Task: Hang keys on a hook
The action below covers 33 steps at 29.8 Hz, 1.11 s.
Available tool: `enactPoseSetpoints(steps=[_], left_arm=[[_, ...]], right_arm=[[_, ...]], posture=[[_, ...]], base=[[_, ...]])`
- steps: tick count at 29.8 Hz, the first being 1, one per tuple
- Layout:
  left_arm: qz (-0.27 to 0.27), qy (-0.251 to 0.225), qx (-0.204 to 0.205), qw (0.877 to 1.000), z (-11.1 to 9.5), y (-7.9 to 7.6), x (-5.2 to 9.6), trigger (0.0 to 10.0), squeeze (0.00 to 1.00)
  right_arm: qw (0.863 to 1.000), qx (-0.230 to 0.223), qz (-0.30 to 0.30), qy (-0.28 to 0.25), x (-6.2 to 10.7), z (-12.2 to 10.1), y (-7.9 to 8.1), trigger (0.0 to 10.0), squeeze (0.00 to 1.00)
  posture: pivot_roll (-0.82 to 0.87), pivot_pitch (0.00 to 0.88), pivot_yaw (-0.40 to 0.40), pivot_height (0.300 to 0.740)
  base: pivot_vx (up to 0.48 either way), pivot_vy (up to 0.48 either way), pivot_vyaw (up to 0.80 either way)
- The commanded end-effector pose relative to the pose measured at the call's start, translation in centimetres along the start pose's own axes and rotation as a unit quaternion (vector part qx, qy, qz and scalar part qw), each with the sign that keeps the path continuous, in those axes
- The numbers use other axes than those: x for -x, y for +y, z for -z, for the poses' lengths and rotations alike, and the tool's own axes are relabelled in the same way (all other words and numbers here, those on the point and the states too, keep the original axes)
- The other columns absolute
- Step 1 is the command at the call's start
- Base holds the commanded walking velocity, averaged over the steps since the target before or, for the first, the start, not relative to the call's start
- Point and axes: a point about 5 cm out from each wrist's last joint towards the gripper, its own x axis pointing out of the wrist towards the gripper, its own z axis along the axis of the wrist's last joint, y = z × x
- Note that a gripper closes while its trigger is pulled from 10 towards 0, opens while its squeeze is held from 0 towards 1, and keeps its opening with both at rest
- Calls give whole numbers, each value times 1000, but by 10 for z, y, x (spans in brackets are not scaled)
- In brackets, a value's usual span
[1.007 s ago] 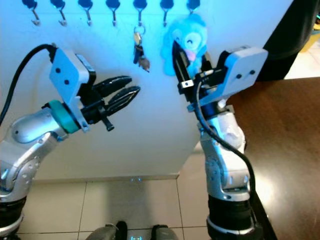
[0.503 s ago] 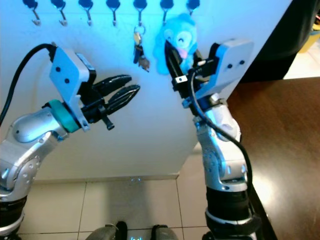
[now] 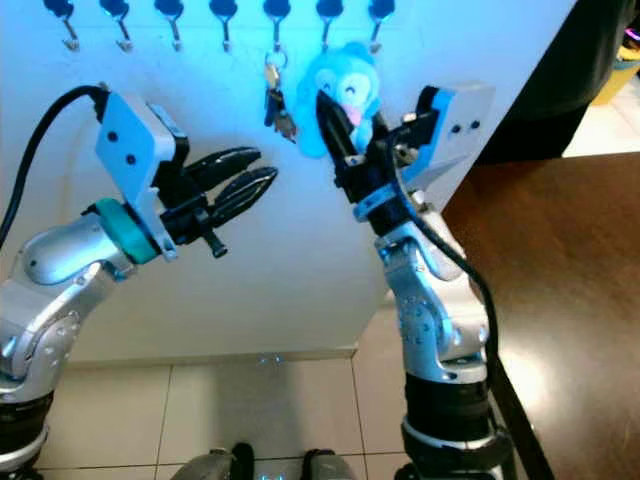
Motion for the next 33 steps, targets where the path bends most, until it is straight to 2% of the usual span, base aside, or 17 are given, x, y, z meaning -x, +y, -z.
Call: enactPoseSetpoints(steps=[1, 11, 16, 19, 26, 31, 33], left_arm=[[-2, 9, 4, 1000, 3, 1, 0, 10000, 0], [-5, 10, 5, 1000, 3, 1, 0, 10000, 0], [-7, 10, 4, 1000, 3, 2, 0, 10000, 0], [-6, 9, 4, 1000, 3, 2, 0, 10000, 0], [-7, 9, 5, 1000, 3, 2, 0, 10000, 0], [-7, 10, 5, 1000, 3, 2, -1, 10000, 0], [-6, 10, 5, 1000, 3, 2, -1, 10000, 0]], right_arm=[[999, 20, -17, -25, 1, -10, 5, 10000, 0], [998, 14, -35, -52, 0, -21, 8, 10000, 0], [999, -21, -15, -37, 1, -17, 1, 10000, 0], [998, -33, -13, -51, 0, -21, -1, 10000, 0], [998, -23, -12, -63, 0, -26, -3, 10000, 0], [997, 31, -18, -74, 1, -31, -3, 10000, 0], [997, 34, -18, -73, 1, -32, -2, 10000, 0]], posture=[[-40, 109, 68, 740], [-34, 115, 65, 740], [-33, 116, 64, 740], [-33, 116, 64, 740], [-35, 117, 64, 740], [-37, 119, 67, 740], [-36, 119, 68, 740]], base=[[0, 0, 0], [0, 0, 0], [0, 0, 0], [0, 0, 0], [0, 0, 0], [0, 0, 0], [0, 0, 0]])
